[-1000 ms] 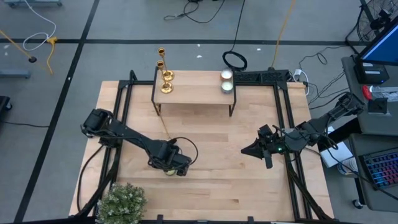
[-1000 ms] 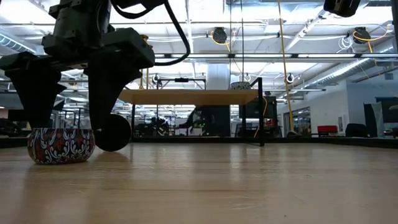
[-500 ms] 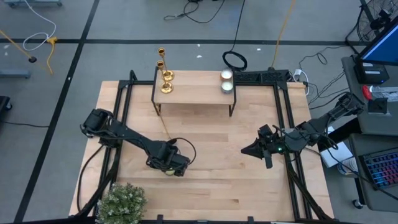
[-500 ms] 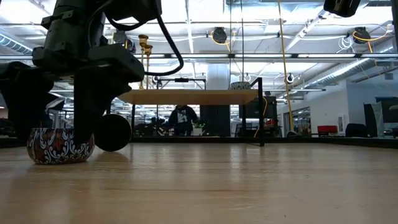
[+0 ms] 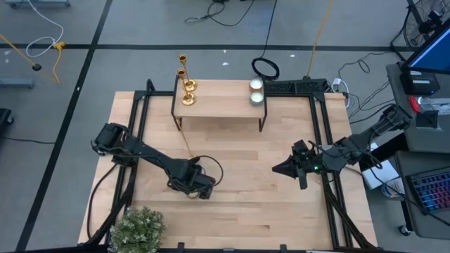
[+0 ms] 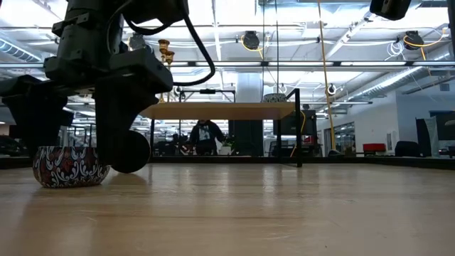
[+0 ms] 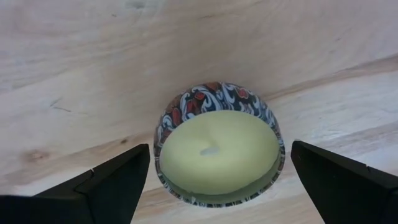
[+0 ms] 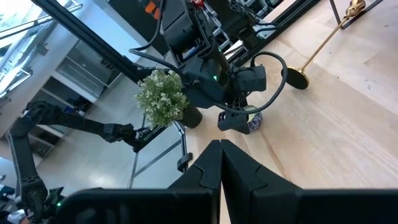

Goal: Pick & Place candle stick holders
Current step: Put the red white scented candle on the shelf

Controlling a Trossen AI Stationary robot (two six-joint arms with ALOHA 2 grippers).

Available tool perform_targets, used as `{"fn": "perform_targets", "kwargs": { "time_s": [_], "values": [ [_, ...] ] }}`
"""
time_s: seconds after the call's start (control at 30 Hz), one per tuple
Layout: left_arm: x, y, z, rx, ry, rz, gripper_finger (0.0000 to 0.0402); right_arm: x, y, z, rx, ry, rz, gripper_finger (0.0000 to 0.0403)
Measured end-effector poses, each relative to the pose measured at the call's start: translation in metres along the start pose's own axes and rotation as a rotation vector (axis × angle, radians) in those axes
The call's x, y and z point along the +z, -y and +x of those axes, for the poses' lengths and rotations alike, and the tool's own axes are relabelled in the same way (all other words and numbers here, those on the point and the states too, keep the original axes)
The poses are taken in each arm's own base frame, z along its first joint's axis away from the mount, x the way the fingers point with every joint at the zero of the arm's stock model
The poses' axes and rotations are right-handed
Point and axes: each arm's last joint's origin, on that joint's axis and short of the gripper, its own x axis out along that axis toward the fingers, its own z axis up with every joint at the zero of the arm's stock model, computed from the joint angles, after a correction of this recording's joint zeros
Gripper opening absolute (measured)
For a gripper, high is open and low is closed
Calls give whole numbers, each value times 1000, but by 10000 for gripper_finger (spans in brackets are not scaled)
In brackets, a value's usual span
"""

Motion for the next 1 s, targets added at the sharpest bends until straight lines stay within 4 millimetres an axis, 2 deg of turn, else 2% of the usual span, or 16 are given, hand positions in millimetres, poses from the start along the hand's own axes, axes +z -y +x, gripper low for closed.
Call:
{"fn": "perform_targets", "kwargs": {
  "time_s": [0.1,0.43,0.8,0.9,1.0],
  "values": [
    [0,0,1,2,-5,-2,397,0,0,0,0,0,0,0],
    [1,8,25,23,-78,2,393,0,0,0,1,1,1,0],
    [3,6,16,-1,23,37,297,0,0,0,2,2,1,0],
    [4,6,16,-5,24,46,292,0,0,0,0,3,1,0],
    [5,6,15,-7,25,45,309,0,0,0,0,3,0,0]
  ]
}}
